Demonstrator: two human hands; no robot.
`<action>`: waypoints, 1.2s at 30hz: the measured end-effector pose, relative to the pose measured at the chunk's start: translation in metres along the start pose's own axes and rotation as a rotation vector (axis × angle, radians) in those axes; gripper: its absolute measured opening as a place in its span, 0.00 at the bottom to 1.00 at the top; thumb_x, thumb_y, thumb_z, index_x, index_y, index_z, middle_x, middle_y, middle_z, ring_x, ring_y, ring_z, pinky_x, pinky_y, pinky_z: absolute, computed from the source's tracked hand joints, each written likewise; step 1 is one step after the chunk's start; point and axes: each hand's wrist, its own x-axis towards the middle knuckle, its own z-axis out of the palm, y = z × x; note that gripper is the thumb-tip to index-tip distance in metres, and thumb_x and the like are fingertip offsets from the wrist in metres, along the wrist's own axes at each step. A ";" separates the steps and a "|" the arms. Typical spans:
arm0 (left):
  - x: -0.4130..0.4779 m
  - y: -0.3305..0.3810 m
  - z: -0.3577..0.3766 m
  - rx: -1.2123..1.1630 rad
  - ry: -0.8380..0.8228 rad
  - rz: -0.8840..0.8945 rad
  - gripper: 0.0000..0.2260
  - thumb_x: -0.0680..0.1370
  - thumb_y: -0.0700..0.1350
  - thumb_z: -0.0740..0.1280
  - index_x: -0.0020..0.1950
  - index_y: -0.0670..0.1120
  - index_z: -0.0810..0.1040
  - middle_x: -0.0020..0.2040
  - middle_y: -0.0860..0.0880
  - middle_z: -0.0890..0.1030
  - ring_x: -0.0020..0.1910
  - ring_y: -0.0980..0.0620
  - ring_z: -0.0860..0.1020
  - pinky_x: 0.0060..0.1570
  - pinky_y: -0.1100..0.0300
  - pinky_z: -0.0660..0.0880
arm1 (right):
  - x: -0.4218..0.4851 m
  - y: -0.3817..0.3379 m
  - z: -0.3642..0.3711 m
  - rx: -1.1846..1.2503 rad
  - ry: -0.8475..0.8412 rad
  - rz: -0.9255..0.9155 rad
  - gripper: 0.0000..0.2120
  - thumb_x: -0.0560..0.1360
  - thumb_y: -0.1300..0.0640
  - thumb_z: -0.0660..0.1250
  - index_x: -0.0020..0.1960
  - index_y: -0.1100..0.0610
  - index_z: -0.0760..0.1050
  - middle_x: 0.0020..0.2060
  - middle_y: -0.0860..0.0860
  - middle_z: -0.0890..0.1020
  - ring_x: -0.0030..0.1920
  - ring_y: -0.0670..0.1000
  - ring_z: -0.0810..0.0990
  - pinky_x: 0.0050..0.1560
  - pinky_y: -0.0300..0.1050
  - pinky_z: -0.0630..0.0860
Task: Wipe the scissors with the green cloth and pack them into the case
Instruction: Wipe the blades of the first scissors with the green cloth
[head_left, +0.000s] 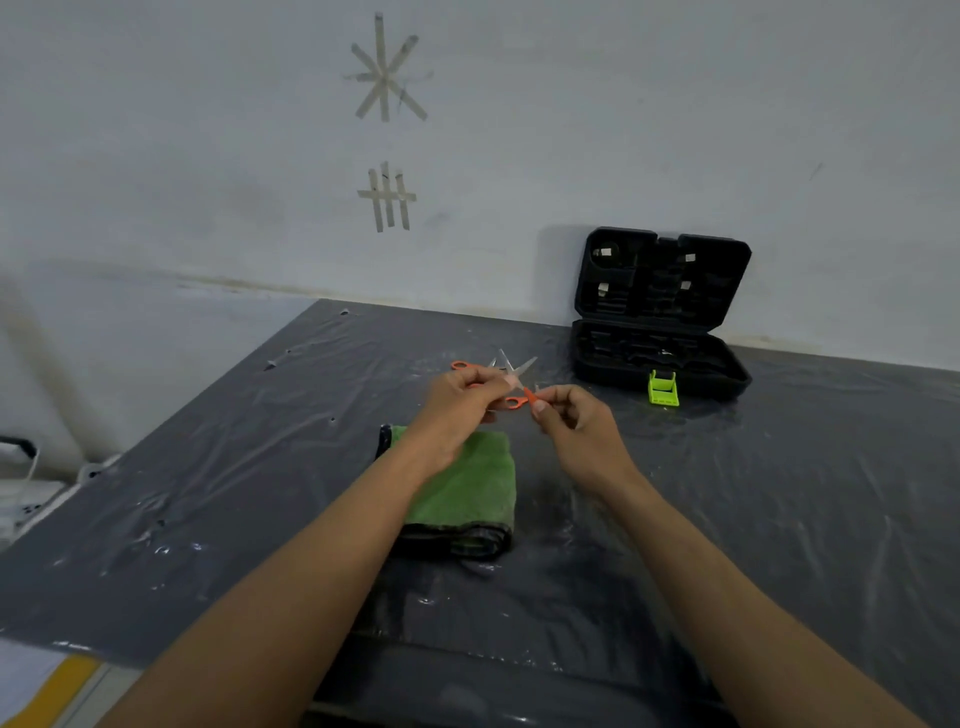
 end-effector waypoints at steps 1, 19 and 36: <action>0.001 -0.001 -0.006 -0.085 0.011 -0.022 0.05 0.75 0.39 0.68 0.40 0.47 0.80 0.32 0.54 0.81 0.33 0.59 0.78 0.38 0.62 0.72 | 0.002 -0.002 0.007 0.014 -0.003 -0.006 0.05 0.78 0.63 0.65 0.45 0.54 0.75 0.37 0.46 0.80 0.38 0.42 0.76 0.44 0.37 0.74; 0.014 -0.006 -0.094 -0.514 0.261 -0.043 0.05 0.76 0.35 0.65 0.42 0.44 0.77 0.31 0.51 0.82 0.31 0.57 0.80 0.36 0.64 0.77 | 0.027 -0.009 0.120 0.078 -0.147 0.048 0.12 0.79 0.54 0.64 0.56 0.61 0.76 0.45 0.50 0.81 0.43 0.43 0.79 0.45 0.32 0.75; 0.009 -0.021 -0.104 -0.410 0.263 -0.112 0.09 0.73 0.36 0.70 0.46 0.47 0.74 0.38 0.50 0.81 0.37 0.56 0.79 0.37 0.63 0.70 | 0.034 -0.020 0.131 0.094 -0.183 -0.035 0.06 0.78 0.61 0.65 0.55 0.60 0.75 0.41 0.49 0.79 0.39 0.43 0.78 0.35 0.30 0.76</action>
